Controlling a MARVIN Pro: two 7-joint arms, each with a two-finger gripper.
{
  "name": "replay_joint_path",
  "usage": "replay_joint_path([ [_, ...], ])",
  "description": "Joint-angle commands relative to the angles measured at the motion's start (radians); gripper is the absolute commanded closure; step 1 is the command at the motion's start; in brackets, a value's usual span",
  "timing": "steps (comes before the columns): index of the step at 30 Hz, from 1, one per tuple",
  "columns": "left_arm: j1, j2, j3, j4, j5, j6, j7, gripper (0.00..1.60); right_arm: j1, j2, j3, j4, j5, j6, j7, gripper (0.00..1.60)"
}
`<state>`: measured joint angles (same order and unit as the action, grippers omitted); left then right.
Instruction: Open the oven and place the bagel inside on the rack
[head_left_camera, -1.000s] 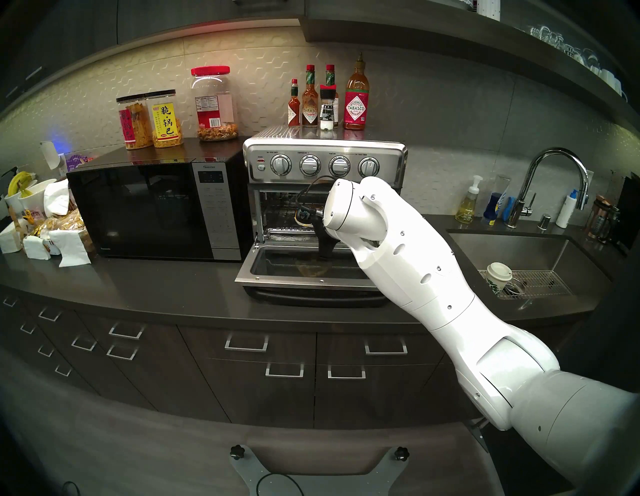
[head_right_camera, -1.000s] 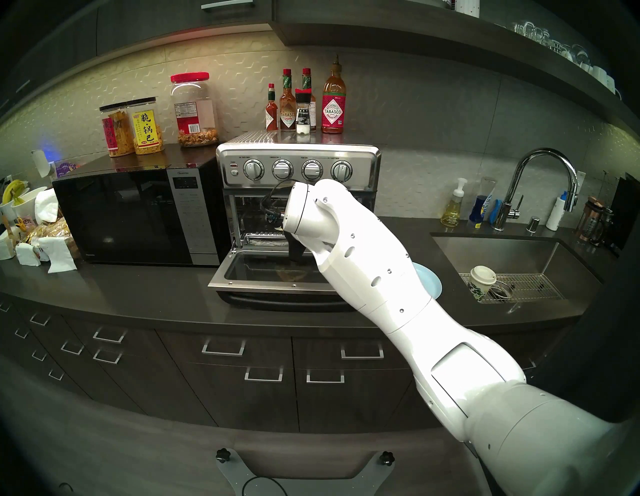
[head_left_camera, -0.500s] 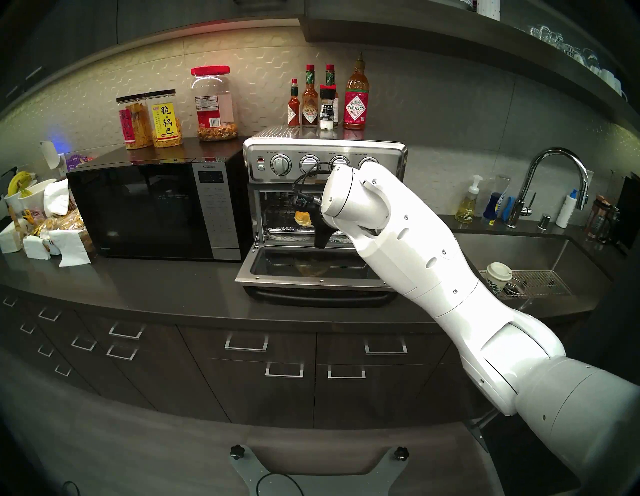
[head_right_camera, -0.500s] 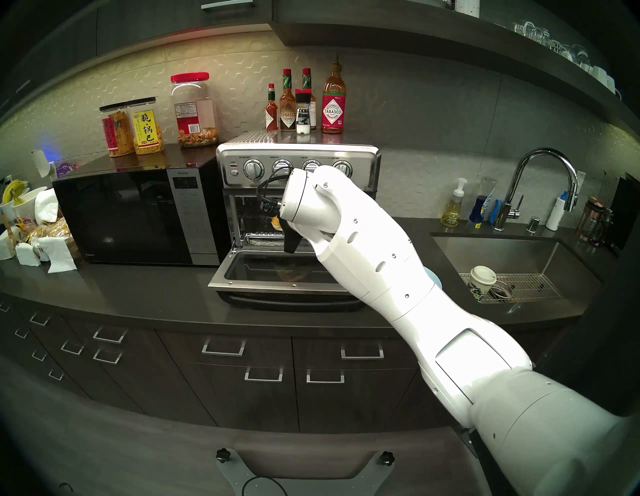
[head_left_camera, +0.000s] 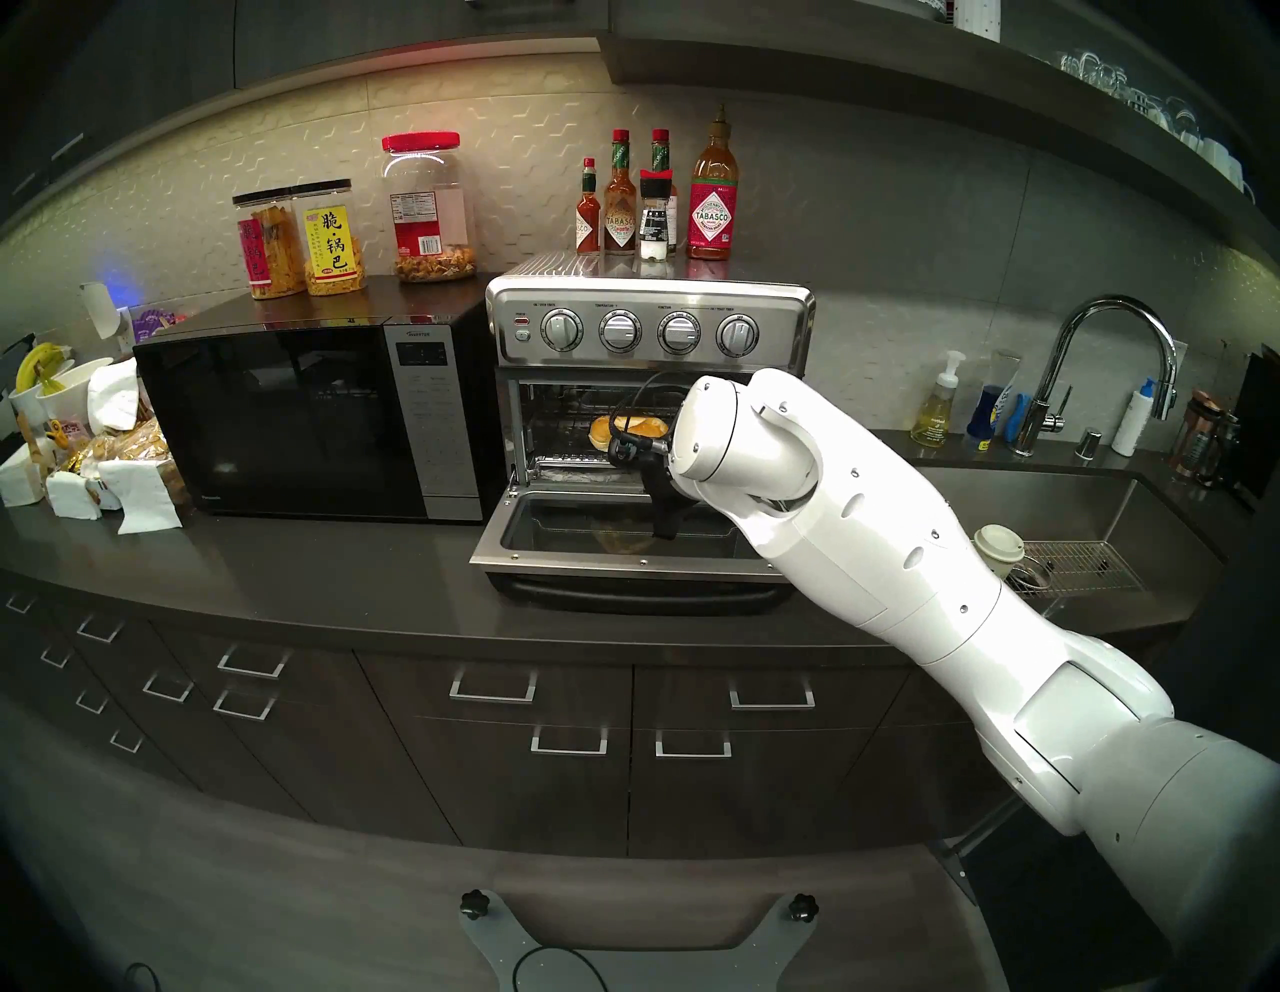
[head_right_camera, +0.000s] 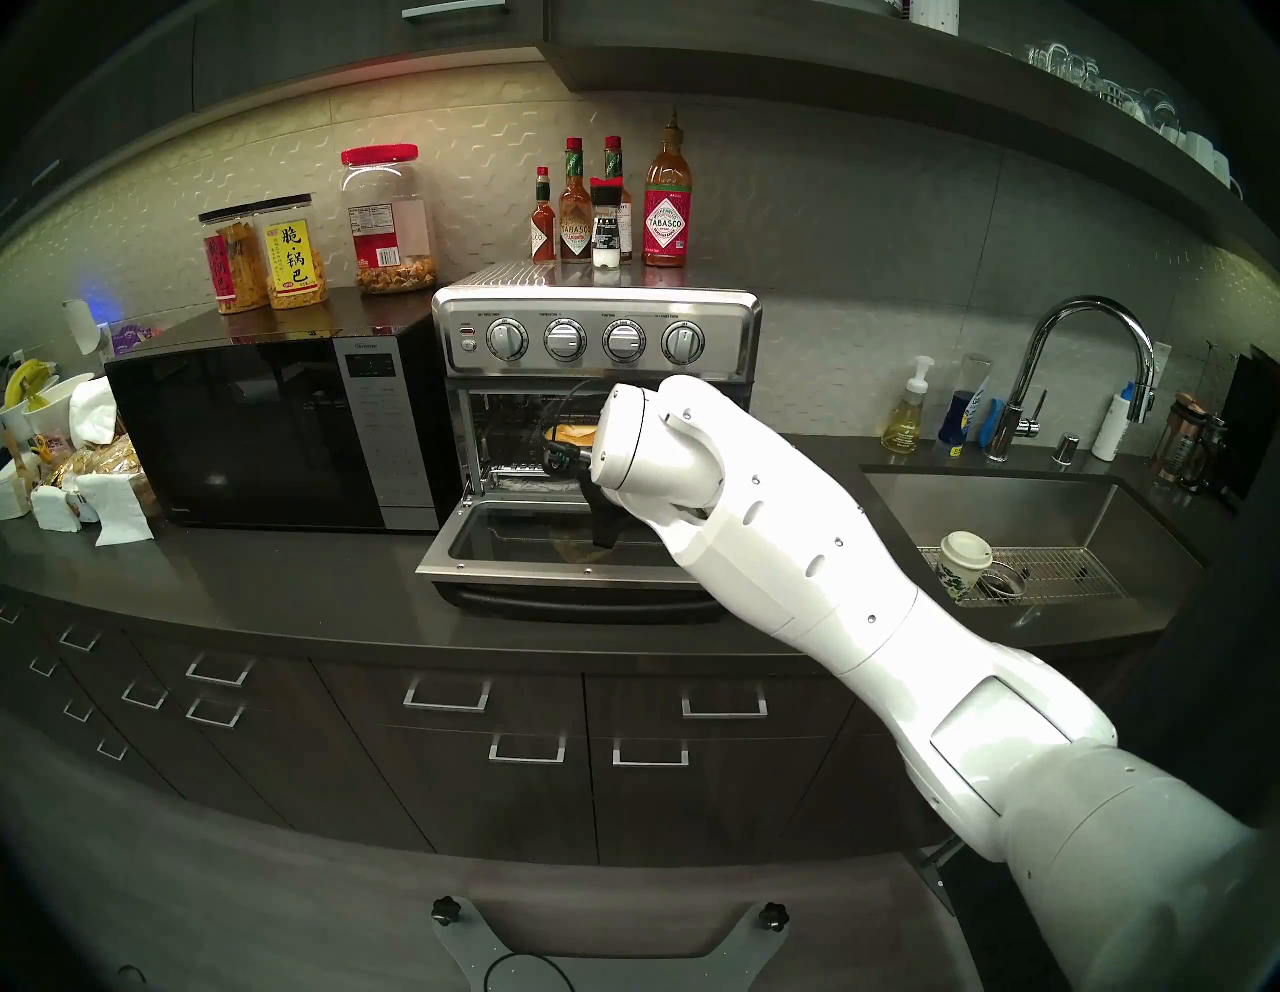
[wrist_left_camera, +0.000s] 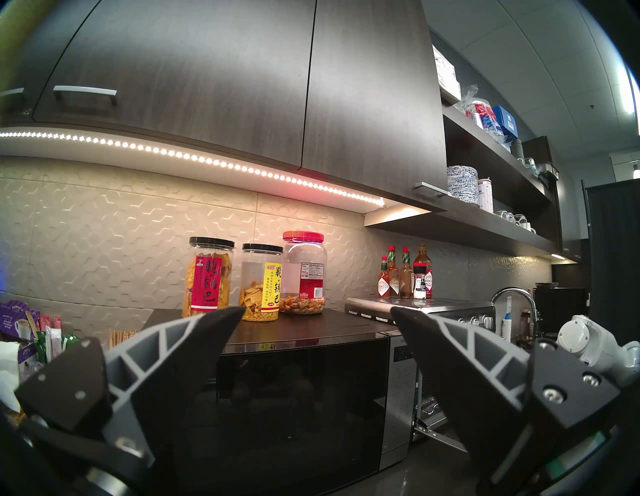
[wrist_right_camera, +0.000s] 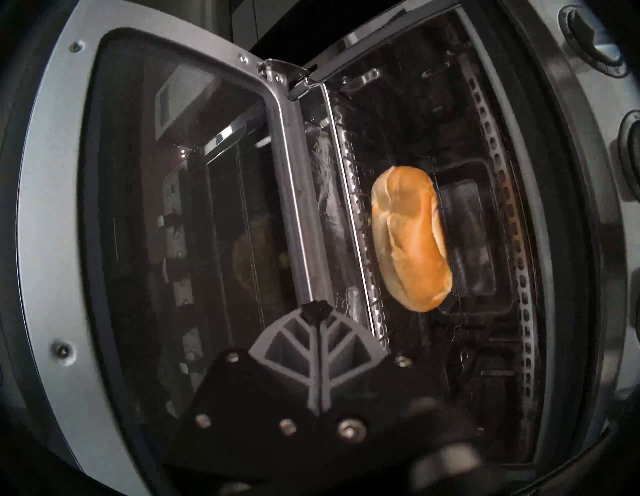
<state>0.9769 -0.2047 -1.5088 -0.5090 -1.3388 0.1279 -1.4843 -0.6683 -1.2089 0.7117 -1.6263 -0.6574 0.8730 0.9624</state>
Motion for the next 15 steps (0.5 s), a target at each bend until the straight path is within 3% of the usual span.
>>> replay_joint_path([
  [1, -0.008, 0.011, -0.006, -0.001, -0.005, 0.0, 0.001, 0.0, 0.09, -0.005, -0.009, 0.038, 0.054, 0.007, 0.109, 1.6],
  [15, -0.009, 0.011, -0.006, -0.001, -0.004, 0.0, 0.001, 0.0, 0.142, -0.07, -0.071, 0.181, 0.111, 0.005, 0.046, 1.6],
])
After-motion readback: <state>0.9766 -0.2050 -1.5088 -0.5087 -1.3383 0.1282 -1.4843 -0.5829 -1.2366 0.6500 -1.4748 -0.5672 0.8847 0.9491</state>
